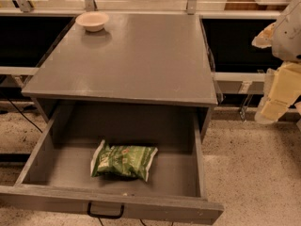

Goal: Pick green jalapeno chip bag from top drawer and place on counter

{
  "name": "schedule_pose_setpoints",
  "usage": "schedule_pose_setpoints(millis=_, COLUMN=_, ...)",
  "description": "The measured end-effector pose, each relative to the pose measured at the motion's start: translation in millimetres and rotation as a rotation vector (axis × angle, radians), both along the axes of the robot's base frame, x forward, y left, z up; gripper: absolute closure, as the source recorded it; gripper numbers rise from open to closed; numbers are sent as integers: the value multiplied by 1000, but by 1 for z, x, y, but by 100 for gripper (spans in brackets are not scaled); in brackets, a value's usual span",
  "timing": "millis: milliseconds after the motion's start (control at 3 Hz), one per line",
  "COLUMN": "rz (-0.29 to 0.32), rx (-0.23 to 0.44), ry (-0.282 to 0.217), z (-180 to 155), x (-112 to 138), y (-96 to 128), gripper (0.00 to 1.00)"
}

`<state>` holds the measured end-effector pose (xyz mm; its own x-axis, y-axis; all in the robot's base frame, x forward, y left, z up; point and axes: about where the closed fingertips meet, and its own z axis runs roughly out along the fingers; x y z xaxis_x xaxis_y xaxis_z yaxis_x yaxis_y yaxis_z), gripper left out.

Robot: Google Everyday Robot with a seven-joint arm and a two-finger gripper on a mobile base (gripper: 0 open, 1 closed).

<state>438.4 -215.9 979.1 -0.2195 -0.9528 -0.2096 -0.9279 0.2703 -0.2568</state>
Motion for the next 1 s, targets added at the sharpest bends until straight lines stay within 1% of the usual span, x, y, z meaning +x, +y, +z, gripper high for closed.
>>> schedule_pose_setpoints(millis=333, rz=1, rx=1, ry=3, z=-2, x=-1, y=1, gripper=0)
schedule_pose_setpoints(millis=667, rz=7, rx=7, ry=23, z=-17, x=-6, y=5, gripper=0)
schedule_pose_setpoints(millis=1000, rz=34, rx=10, ry=61, z=-42, x=-4, y=12, gripper=0)
